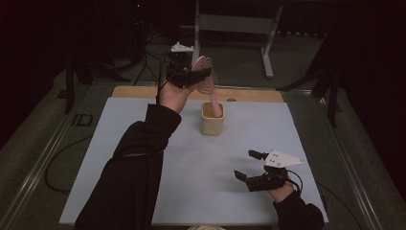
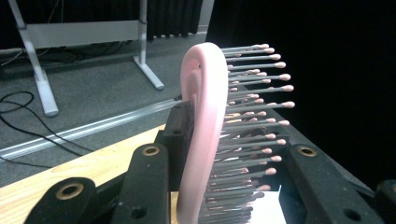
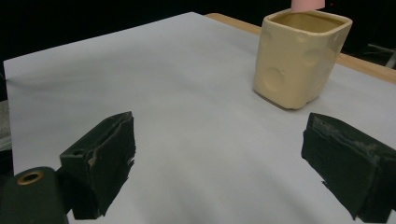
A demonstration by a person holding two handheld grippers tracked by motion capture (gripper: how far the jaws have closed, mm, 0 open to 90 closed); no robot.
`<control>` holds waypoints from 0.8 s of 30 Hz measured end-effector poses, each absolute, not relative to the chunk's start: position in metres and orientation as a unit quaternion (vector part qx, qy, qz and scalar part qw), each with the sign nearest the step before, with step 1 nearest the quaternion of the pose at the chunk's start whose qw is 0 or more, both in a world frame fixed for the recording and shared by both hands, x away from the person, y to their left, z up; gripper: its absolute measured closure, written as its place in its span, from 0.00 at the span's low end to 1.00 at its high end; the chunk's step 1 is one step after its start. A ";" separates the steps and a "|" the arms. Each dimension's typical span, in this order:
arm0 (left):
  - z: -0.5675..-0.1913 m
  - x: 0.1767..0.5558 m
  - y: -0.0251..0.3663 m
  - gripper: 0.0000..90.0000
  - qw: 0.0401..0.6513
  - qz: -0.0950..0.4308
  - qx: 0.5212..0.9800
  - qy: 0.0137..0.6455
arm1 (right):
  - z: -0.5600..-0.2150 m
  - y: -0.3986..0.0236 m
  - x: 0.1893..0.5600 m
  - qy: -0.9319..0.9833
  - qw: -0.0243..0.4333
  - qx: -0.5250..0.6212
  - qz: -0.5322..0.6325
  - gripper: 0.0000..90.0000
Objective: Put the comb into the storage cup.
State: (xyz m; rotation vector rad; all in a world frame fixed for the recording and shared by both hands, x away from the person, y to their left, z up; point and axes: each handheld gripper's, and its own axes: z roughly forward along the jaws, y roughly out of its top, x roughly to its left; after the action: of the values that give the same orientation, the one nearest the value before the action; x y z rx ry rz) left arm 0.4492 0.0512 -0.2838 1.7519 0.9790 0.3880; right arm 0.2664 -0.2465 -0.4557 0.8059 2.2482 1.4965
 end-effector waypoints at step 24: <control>-0.313 0.463 0.047 0.73 0.510 0.171 0.724 0.431 | -0.456 -0.247 0.267 0.788 0.159 0.281 0.524 0.11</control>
State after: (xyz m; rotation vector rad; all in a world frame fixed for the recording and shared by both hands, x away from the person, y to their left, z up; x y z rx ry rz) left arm 0.4634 0.0466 -0.3127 1.7434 1.0379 0.4113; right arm 0.2668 -0.2471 -0.4565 0.8020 2.2532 1.4978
